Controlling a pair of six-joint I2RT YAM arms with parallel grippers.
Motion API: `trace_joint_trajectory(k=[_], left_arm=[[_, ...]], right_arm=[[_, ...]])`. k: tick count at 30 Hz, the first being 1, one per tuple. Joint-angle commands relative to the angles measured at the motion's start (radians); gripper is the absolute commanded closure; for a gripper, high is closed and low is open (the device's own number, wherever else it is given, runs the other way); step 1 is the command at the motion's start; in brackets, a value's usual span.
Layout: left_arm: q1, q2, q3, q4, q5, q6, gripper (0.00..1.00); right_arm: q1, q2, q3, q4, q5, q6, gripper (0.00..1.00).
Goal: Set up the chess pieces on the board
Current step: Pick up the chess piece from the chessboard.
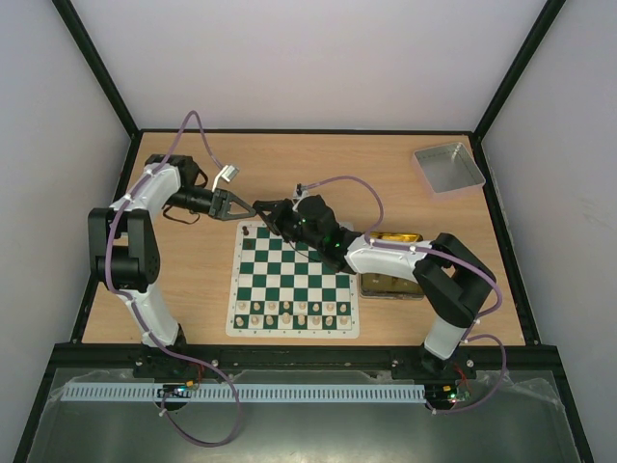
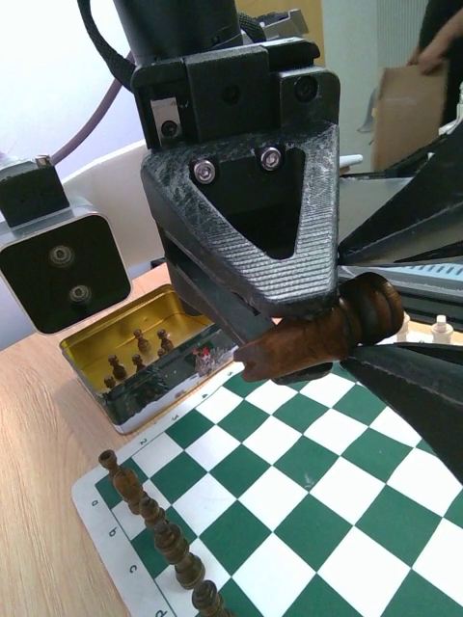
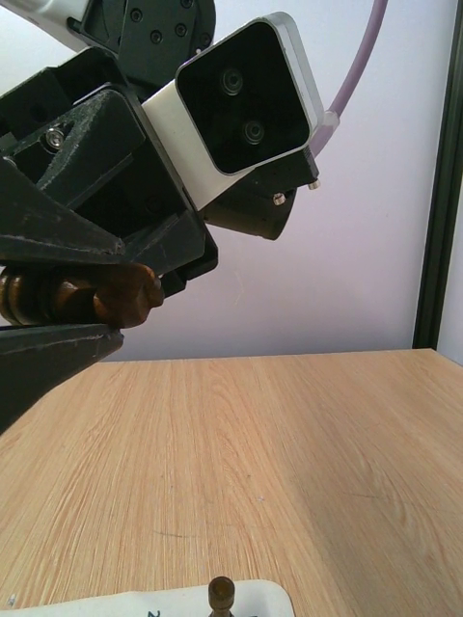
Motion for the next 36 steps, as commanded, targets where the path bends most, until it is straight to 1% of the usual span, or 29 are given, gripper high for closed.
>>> trace_joint_trajectory(k=[1,4,6,9,12,14,15,16,19,20,22,23,28,32,34,36], left_arm=[[-0.017,-0.017,0.013,-0.021,0.040,0.011,0.75],[-0.022,-0.019,0.015,-0.022,0.039,0.010,0.75],[-0.025,-0.020,0.016,-0.022,0.038,0.010,0.79],[-0.027,-0.021,0.017,-0.022,0.036,0.010,0.88],[-0.028,-0.022,0.018,-0.021,0.036,0.008,0.93],[-0.028,-0.023,0.018,-0.022,0.034,0.008,0.94],[-0.028,-0.023,0.018,-0.022,0.034,0.008,0.92],[-0.028,-0.022,0.019,-0.022,0.033,0.006,0.86],[-0.028,-0.017,0.021,-0.022,0.031,0.000,0.57],[-0.028,-0.015,0.021,-0.022,0.032,0.000,0.53],[-0.028,-0.014,0.019,-0.021,0.032,0.000,0.53],[-0.030,-0.015,0.019,-0.022,0.032,0.000,0.55],[-0.031,-0.019,0.019,-0.022,0.029,0.004,0.73],[-0.031,-0.018,0.019,-0.022,0.027,0.006,0.80],[-0.031,-0.018,0.023,-0.022,0.027,0.005,0.87],[-0.031,-0.017,0.023,-0.022,0.024,0.006,0.92]], right_arm=[[0.009,0.016,0.033,0.018,-0.002,0.000,0.98],[0.009,0.020,0.042,0.014,-0.004,-0.001,0.98],[0.010,0.024,0.046,0.012,-0.004,-0.001,0.98],[0.011,0.027,0.048,0.009,-0.004,-0.001,0.98],[0.011,0.029,0.051,0.006,-0.003,-0.003,0.98],[0.012,0.029,0.052,0.005,0.000,-0.003,0.98],[0.013,0.030,0.053,0.005,0.000,-0.003,0.98],[0.012,0.030,0.054,0.005,0.001,-0.004,0.98],[0.016,0.036,0.058,0.003,0.001,-0.004,0.98],[0.018,0.038,0.059,0.003,0.001,-0.003,0.98],[0.021,0.041,0.064,0.002,0.002,-0.004,0.98],[0.021,0.043,0.066,0.002,0.002,-0.004,0.98],[0.024,0.043,0.065,0.004,0.003,-0.002,0.98],[0.024,0.042,0.061,0.004,0.001,-0.003,0.98],[0.024,0.040,0.059,0.005,0.001,-0.002,0.98],[0.023,0.038,0.058,0.005,0.001,-0.002,0.98]])
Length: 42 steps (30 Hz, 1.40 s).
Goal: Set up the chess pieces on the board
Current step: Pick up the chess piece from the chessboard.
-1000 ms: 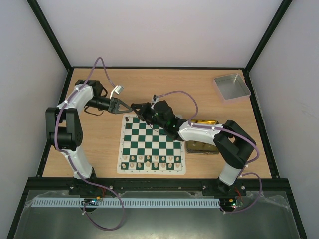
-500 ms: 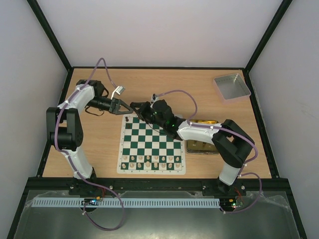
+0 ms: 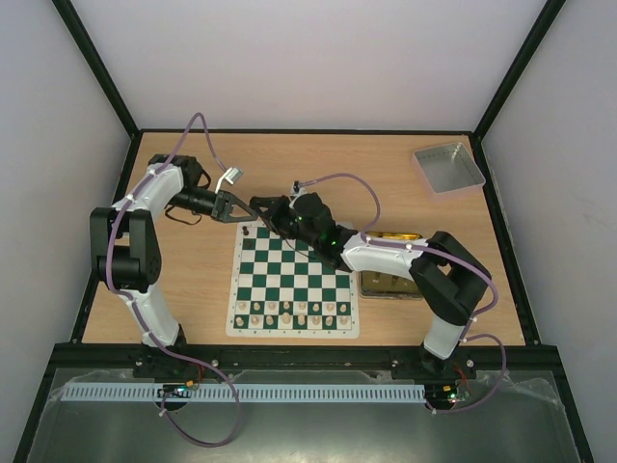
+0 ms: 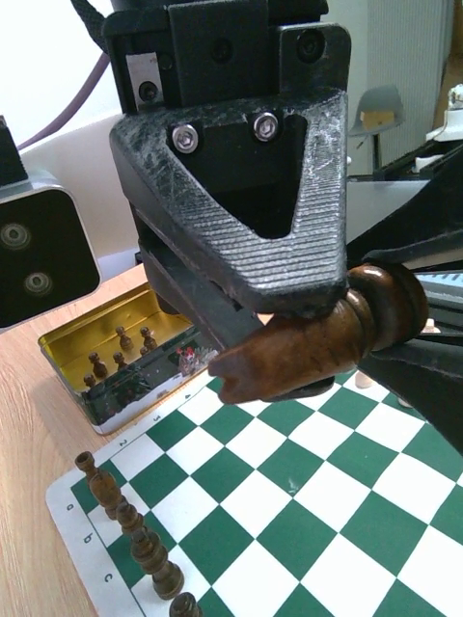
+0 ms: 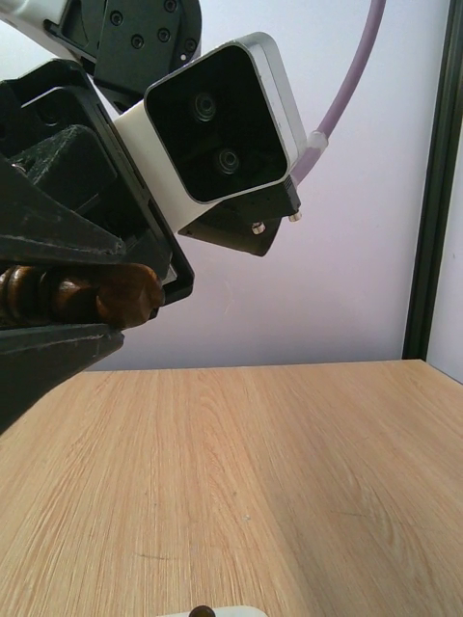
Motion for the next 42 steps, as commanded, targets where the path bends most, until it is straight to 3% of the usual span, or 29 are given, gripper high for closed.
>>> trace_joint_trajectory(k=[1,18,23,29,30,33,35,38,42], left_arm=[[-0.010,-0.017,0.024,-0.007,0.048,0.020,0.95],[-0.010,-0.033,0.034,-0.007,0.033,0.023,0.98],[-0.010,-0.044,0.036,-0.008,0.010,0.021,0.98],[-0.010,-0.052,0.036,-0.007,-0.013,0.019,0.98],[-0.009,-0.049,0.038,-0.007,-0.015,0.017,0.93],[-0.006,-0.043,0.042,-0.007,-0.014,0.013,0.63],[-0.006,-0.043,0.044,-0.007,-0.010,0.011,0.55],[-0.005,-0.047,0.048,-0.007,-0.009,0.008,0.50],[-0.004,-0.050,0.047,-0.007,-0.012,0.011,0.53]], right_arm=[[0.016,0.011,0.015,-0.001,-0.021,-0.002,0.98],[0.020,0.023,0.007,-0.021,-0.032,-0.005,0.98],[0.020,0.020,0.015,-0.040,-0.033,-0.017,0.86],[0.019,0.012,0.010,-0.053,-0.034,-0.020,0.89],[0.020,0.009,0.007,-0.055,-0.032,-0.020,0.91],[0.023,0.004,0.000,-0.066,-0.023,-0.025,0.97],[0.025,0.001,-0.003,-0.072,-0.018,-0.028,0.98],[0.025,-0.002,-0.006,-0.078,-0.012,-0.030,0.98],[0.026,-0.001,-0.008,-0.067,-0.013,-0.025,0.98]])
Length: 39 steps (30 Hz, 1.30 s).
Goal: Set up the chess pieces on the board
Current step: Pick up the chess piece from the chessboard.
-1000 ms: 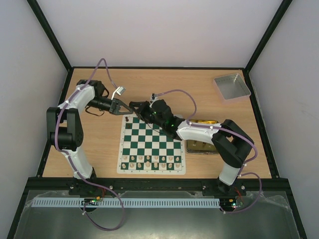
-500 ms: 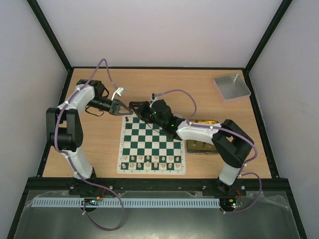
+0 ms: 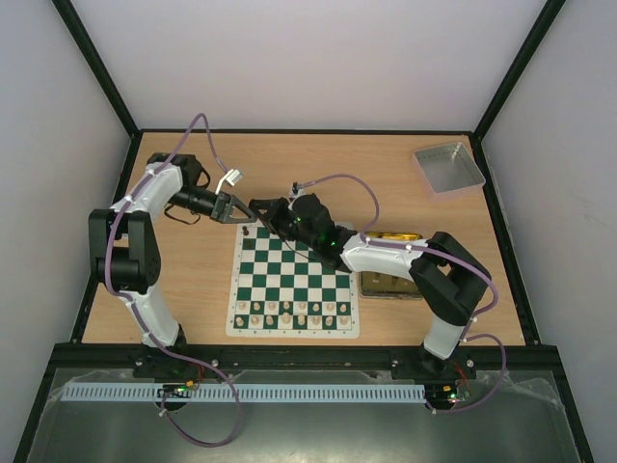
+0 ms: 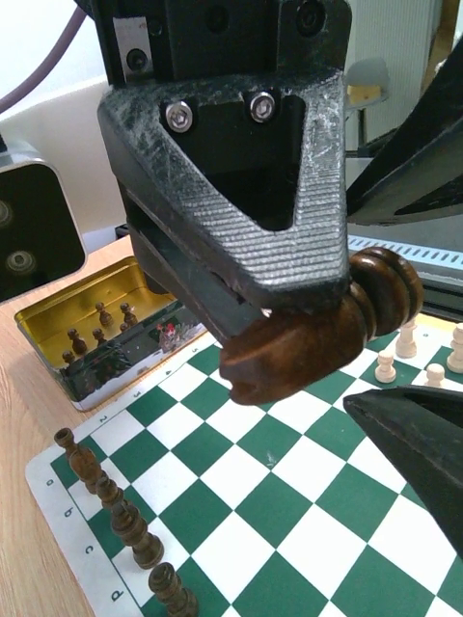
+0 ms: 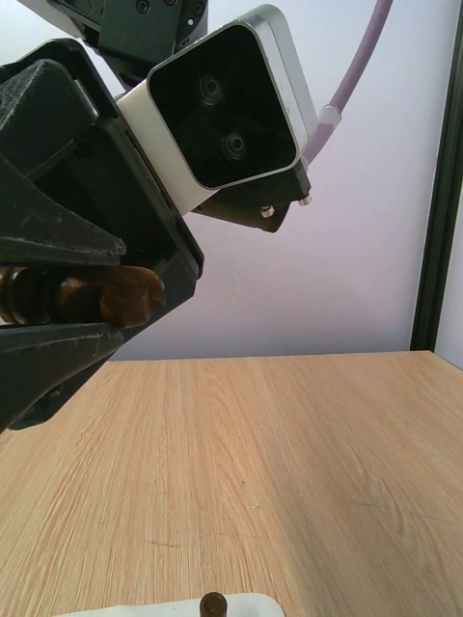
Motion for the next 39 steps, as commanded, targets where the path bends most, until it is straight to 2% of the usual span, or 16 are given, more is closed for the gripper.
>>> trace_joint_trajectory(k=[1,5,15,25,32,36,39], left_arm=[[-0.004,-0.039,0.037,-0.008,0.063,0.015,0.54],[0.006,-0.032,0.038,-0.008,0.060,0.018,0.56],[0.031,-0.024,0.047,-0.007,0.064,0.019,0.81],[0.033,-0.019,0.049,-0.007,0.067,0.020,0.94],[0.033,-0.026,0.047,-0.008,0.063,0.020,0.96],[0.033,-0.035,0.046,-0.008,0.057,0.018,0.98],[0.032,-0.041,0.043,-0.008,0.048,0.017,0.98]], right_arm=[[0.020,0.001,-0.012,-0.040,-0.014,-0.012,0.98],[0.023,0.000,-0.013,-0.037,-0.019,-0.006,0.98],[0.025,-0.017,-0.031,-0.047,-0.022,-0.010,0.98],[0.026,-0.015,-0.023,-0.066,-0.035,-0.020,0.98],[0.028,-0.010,-0.017,-0.079,-0.035,-0.025,0.84],[0.028,-0.009,-0.018,-0.086,-0.031,-0.026,0.69],[0.028,-0.014,-0.019,-0.093,-0.024,-0.029,0.69]])
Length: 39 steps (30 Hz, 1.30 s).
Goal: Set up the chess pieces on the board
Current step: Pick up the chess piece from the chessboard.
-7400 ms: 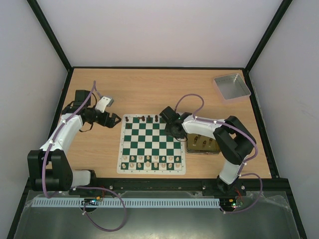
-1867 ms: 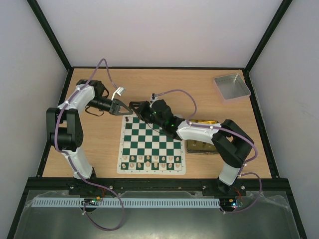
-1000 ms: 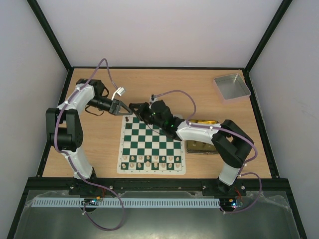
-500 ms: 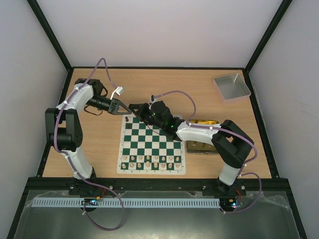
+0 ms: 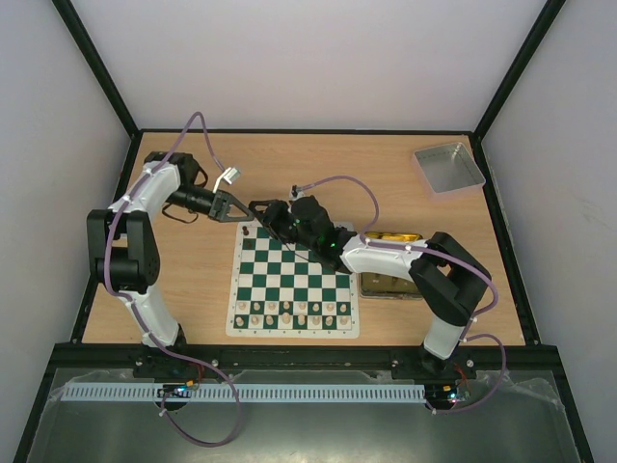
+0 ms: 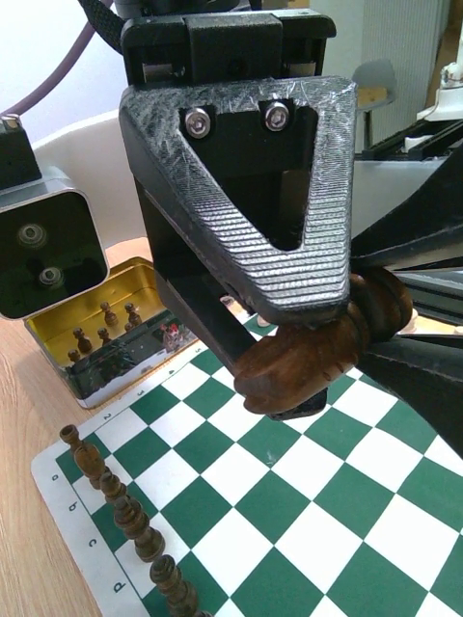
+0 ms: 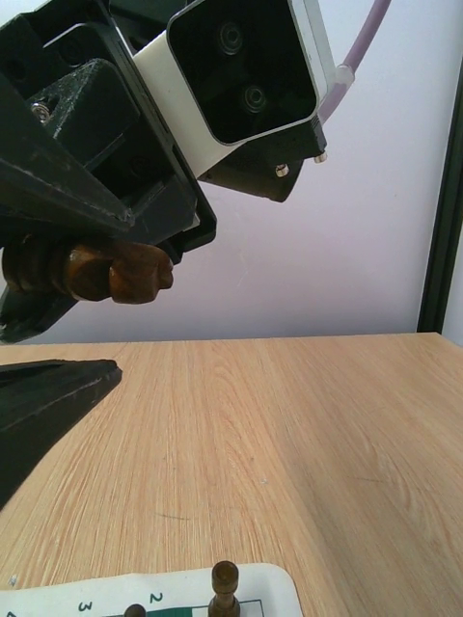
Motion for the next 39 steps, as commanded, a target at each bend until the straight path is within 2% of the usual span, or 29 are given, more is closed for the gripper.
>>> trace_joint_trajectory(k=[1,17,26,39], left_arm=[[0.006,-0.044,0.030,0.006,0.040,0.014,0.98],[-0.009,-0.101,-0.026,0.006,-0.036,0.040,0.98],[-0.023,-0.099,-0.052,0.008,-0.064,0.062,0.98],[-0.034,-0.106,-0.089,0.009,-0.078,0.086,0.98]], right_arm=[[0.021,-0.016,-0.011,-0.069,-0.021,-0.016,0.69],[0.020,-0.047,-0.001,-0.117,-0.016,-0.063,0.64],[0.019,-0.044,0.022,-0.114,-0.034,-0.069,0.56],[0.013,-0.022,0.071,-0.129,-0.021,-0.067,0.55]])
